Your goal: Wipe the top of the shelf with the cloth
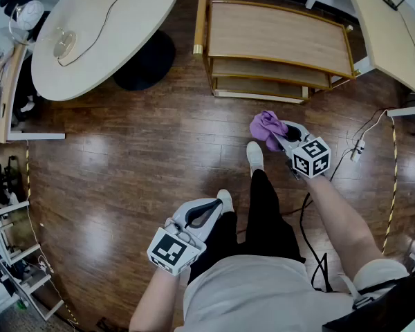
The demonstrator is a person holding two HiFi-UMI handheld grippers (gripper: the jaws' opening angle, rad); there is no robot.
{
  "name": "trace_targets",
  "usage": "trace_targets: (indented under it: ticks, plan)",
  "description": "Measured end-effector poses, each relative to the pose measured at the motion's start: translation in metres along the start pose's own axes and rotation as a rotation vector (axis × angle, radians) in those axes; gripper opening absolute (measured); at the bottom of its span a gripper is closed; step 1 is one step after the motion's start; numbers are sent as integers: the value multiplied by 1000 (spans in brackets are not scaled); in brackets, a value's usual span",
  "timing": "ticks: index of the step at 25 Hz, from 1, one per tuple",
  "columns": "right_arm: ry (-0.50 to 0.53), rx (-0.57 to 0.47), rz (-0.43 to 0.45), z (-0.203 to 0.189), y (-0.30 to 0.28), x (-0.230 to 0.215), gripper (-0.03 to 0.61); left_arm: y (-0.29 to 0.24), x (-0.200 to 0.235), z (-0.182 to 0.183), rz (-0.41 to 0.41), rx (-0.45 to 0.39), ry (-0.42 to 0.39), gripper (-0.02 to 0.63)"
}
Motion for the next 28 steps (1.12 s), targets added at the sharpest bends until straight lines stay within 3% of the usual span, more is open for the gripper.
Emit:
trace_targets:
  ticks: [7, 13, 19, 24, 28]
  plan:
    - [10, 64, 12, -22, -149, -106, 89, -109, 57, -4, -21, 7, 92, 17]
    - [20, 139, 67, -86, -257, -141, 89, -196, 91, -25, -89, 40, 68, 17]
    - [-64, 134, 33, -139, -347, -164, 89, -238, 119, -66, -129, 111, 1, 17]
    - [-64, 137, 51, -165, -413, -177, 89, -265, 132, -94, -139, 130, 58, 17]
    - [-87, 142, 31, -183, -429, -205, 89, -288, 141, -114, -159, 154, 71, 17]
Point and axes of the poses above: the fingertips, and each gripper's own axes: y backward along the fingers, x to its left, z out of its top, the point moved 1 cm from there along y, backward along the fingers, and after that the axes turned 2 degrees about -y, right-handed, at the moved point
